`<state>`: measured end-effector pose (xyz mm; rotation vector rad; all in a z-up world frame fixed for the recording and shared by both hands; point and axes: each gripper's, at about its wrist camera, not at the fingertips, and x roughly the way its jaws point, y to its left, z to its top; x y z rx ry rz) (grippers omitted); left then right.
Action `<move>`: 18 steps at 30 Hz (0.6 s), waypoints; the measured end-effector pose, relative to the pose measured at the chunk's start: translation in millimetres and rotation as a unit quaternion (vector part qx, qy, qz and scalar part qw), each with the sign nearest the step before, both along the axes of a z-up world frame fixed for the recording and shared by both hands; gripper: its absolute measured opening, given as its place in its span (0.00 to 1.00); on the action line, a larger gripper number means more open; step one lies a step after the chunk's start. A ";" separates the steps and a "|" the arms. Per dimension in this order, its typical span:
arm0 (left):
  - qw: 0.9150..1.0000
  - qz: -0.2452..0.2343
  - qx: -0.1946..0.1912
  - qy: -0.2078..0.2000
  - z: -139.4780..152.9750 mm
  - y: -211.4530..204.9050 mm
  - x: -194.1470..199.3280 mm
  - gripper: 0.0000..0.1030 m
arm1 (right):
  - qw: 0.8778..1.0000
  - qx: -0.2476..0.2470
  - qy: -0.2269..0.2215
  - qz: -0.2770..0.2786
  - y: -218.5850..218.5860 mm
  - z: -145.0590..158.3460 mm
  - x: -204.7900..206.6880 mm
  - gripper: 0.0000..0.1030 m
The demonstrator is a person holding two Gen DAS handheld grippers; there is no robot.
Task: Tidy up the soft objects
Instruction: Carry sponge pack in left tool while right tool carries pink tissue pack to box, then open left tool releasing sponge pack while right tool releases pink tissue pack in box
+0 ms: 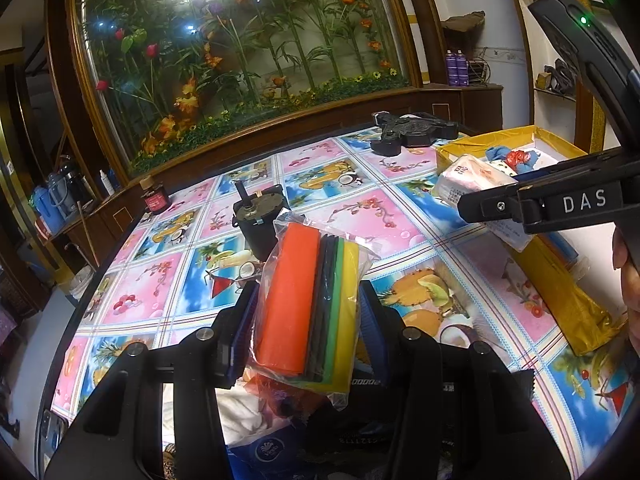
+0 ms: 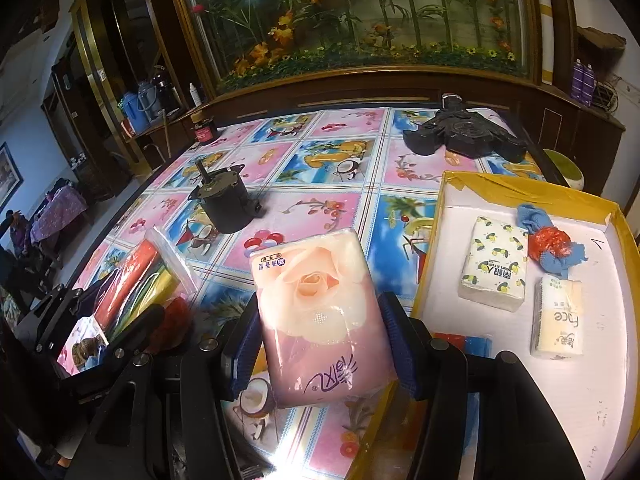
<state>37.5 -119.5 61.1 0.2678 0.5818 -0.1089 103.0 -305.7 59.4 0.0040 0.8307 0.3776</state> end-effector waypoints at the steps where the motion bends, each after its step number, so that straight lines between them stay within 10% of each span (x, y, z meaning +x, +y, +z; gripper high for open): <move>1: 1.000 0.000 -0.002 0.001 0.5 -1.0 0.9 0.45 | 1.000 0.002 0.000 -0.001 -1.7 0.5 0.3 0.54; 18: 0.987 -0.122 -0.092 0.051 35.9 -108.4 -2.6 0.45 | 0.984 0.047 -0.005 -0.170 -119.4 22.4 16.9 0.54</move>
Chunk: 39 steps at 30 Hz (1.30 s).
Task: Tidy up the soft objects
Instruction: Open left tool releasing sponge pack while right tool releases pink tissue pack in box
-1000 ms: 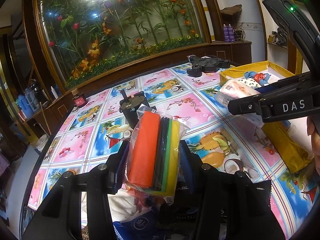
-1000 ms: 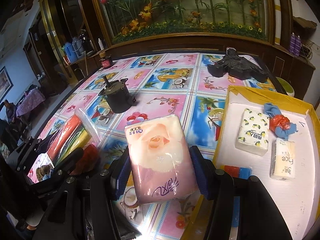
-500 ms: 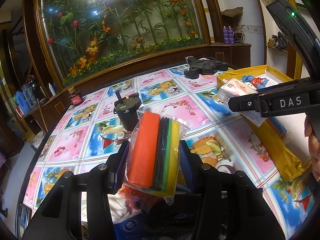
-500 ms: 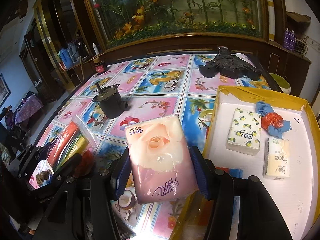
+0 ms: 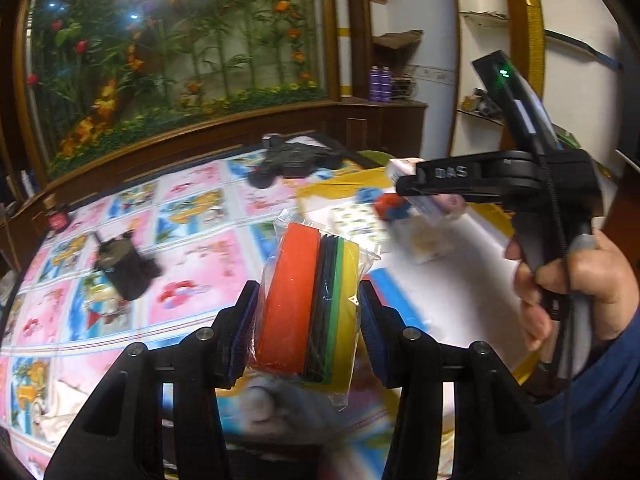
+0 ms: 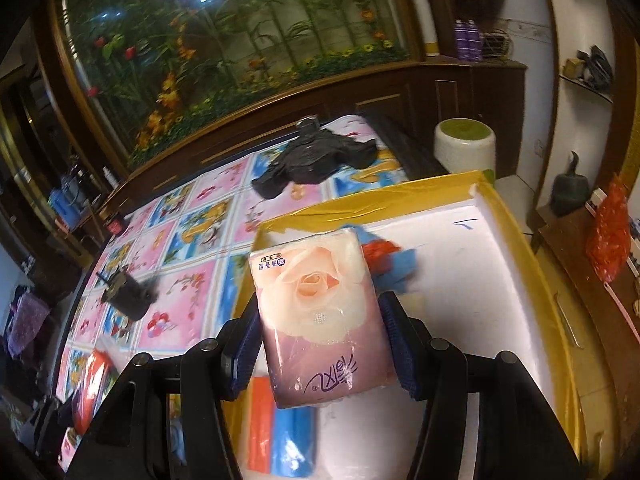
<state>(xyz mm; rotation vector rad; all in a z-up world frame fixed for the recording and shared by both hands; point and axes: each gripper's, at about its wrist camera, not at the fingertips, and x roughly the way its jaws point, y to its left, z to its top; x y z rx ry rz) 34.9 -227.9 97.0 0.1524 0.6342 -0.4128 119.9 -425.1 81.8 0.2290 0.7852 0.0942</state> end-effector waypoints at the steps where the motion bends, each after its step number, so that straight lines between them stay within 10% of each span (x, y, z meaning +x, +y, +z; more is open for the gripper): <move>1: 1.000 -0.013 -0.003 0.011 0.3 -11.2 0.5 0.45 | 1.000 0.003 0.000 -0.014 -9.3 1.5 -0.8 0.54; 11: 0.987 -0.078 -0.023 0.142 -29.5 -84.3 15.2 0.45 | 0.992 -0.014 0.044 -0.121 -58.5 -4.5 -0.2 0.55; 24: 0.983 -0.088 -0.033 0.157 -37.5 -87.0 11.6 0.45 | 0.988 -0.034 0.082 -0.130 -59.7 -6.3 15.8 0.66; 39: 0.989 -0.067 -0.042 0.122 -19.5 -63.0 0.5 0.46 | 0.993 -0.009 0.025 -0.116 -52.4 4.6 -2.3 0.69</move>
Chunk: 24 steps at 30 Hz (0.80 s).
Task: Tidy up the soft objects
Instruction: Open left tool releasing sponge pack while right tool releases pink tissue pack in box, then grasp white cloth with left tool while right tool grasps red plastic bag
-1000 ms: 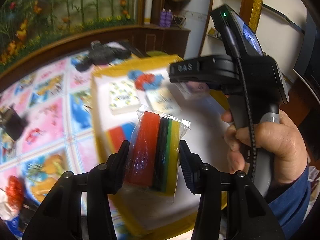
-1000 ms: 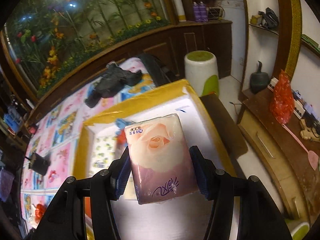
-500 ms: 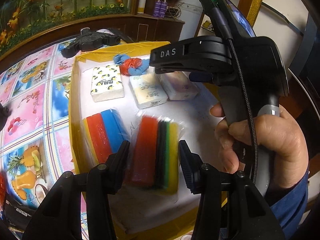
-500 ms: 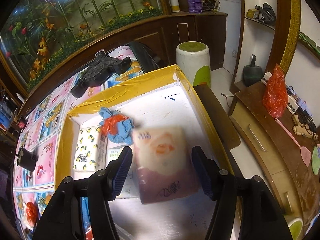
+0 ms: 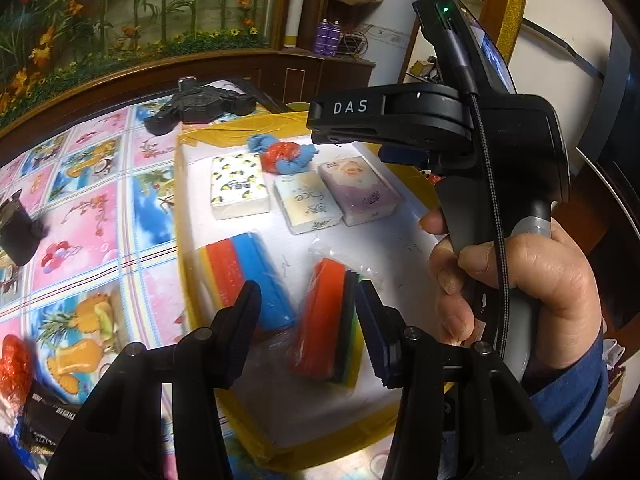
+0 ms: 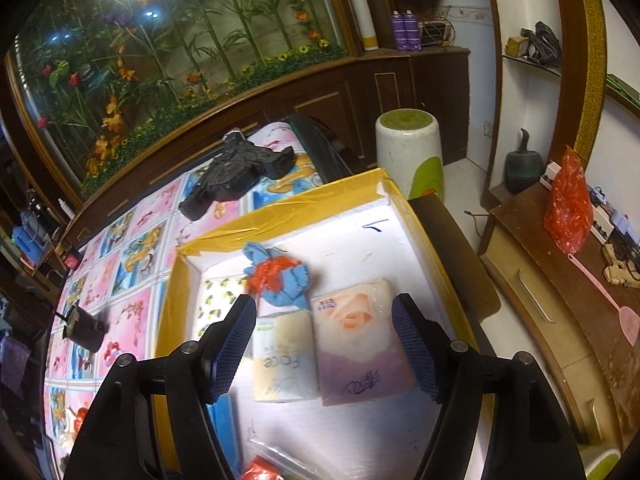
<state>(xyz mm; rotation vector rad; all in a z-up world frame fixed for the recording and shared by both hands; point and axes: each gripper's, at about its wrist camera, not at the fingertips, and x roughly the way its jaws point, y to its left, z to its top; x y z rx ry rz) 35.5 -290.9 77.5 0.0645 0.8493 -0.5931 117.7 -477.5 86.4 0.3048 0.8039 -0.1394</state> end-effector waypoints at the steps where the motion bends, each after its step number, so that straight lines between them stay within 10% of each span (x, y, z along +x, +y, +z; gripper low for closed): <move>1: 1.000 0.003 -0.001 0.000 0.3 3.5 -0.8 0.46 | 1.000 0.001 -0.004 0.004 2.0 0.5 -0.9 0.69; 24: 0.993 0.119 -0.024 -0.002 9.1 147.6 -0.1 0.46 | 0.993 -0.032 -0.019 0.112 58.5 -4.8 -3.2 0.69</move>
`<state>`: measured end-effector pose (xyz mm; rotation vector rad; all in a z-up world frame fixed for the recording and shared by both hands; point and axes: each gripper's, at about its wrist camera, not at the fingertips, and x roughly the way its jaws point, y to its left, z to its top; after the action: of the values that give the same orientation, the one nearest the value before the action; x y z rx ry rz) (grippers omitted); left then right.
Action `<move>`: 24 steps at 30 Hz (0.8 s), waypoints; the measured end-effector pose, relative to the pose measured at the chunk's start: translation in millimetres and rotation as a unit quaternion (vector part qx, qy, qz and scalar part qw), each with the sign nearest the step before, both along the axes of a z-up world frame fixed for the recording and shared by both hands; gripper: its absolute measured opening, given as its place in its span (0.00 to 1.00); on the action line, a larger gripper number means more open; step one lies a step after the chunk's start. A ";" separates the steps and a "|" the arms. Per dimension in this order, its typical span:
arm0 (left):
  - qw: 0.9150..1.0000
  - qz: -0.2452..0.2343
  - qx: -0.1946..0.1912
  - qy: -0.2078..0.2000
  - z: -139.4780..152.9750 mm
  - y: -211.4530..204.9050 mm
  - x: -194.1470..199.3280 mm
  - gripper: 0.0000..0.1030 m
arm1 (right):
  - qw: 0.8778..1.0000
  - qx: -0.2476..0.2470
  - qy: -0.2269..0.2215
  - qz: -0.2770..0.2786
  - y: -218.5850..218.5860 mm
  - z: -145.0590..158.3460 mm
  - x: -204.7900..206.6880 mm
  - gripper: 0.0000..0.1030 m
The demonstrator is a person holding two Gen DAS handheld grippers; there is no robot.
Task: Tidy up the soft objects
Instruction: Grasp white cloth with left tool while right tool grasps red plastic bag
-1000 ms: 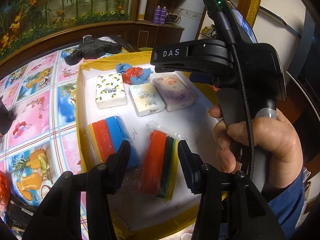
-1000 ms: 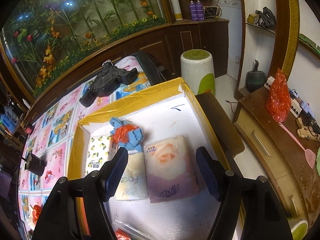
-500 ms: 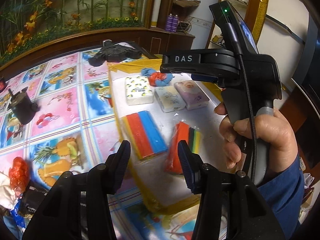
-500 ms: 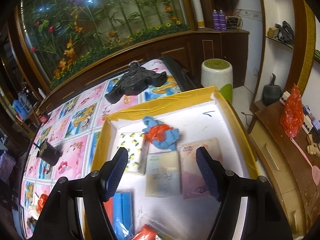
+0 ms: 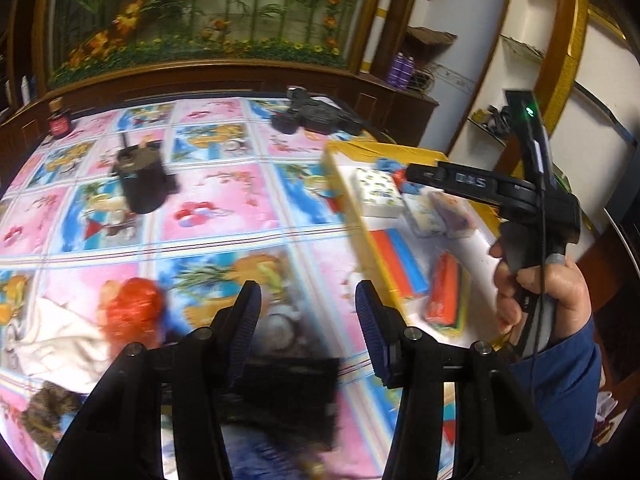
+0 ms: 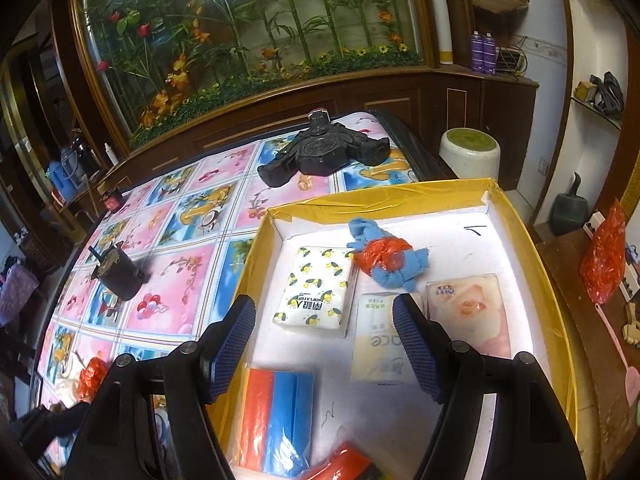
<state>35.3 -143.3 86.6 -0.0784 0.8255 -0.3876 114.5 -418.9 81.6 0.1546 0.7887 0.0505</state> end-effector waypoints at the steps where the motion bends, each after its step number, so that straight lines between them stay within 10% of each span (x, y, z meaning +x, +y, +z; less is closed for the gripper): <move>1: 1.000 0.007 0.004 0.002 -0.3 10.3 0.3 0.46 | 1.000 0.001 0.001 0.001 0.6 -0.1 0.5 0.69; 11: 0.992 0.113 0.039 0.027 -18.1 122.1 -1.6 0.46 | 1.000 0.018 -0.005 0.010 8.1 0.2 -3.8 0.70; 24: 0.987 0.084 0.069 0.117 -62.4 159.5 27.8 0.53 | 0.982 0.050 -0.025 0.180 99.4 8.8 -31.0 0.73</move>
<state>63.1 16.2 24.2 -0.0638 1.0677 -0.1626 83.5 -319.5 90.4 0.1030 0.7565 0.4346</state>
